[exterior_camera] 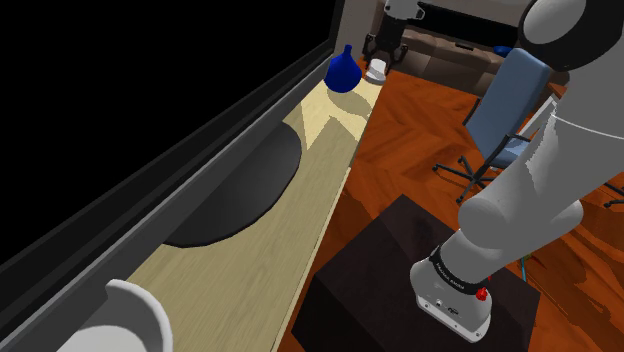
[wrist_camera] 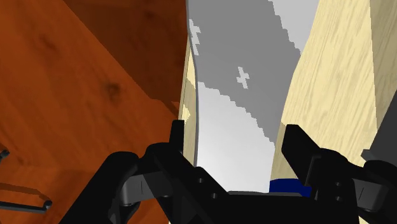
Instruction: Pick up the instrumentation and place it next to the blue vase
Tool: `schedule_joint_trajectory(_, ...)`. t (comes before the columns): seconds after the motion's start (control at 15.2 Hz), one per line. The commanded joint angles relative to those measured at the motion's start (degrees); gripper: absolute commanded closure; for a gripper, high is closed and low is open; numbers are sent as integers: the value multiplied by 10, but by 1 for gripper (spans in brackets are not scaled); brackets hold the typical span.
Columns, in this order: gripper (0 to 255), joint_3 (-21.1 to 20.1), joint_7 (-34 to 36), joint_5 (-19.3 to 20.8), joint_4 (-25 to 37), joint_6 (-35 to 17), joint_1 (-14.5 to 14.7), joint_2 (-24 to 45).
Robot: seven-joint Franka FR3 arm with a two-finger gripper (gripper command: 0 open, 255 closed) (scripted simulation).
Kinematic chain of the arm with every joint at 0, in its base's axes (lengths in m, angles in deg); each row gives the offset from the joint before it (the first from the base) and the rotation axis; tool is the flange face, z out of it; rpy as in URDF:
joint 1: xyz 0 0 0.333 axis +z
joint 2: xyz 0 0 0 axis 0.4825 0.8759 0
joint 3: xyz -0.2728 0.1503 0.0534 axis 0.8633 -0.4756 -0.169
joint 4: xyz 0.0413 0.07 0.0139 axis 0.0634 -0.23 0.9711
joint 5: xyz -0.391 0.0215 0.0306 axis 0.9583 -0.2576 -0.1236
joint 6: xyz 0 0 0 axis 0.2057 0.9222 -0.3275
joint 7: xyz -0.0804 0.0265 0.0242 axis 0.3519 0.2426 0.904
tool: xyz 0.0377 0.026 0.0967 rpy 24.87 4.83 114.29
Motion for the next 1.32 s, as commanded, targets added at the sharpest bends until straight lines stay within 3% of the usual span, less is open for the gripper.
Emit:
schedule_joint_trajectory(0.0,255,0,0,0,-18,-16,0,-3)
schedule_joint_trajectory(1.25,255,0,-2,0,-129,-155,0,25)
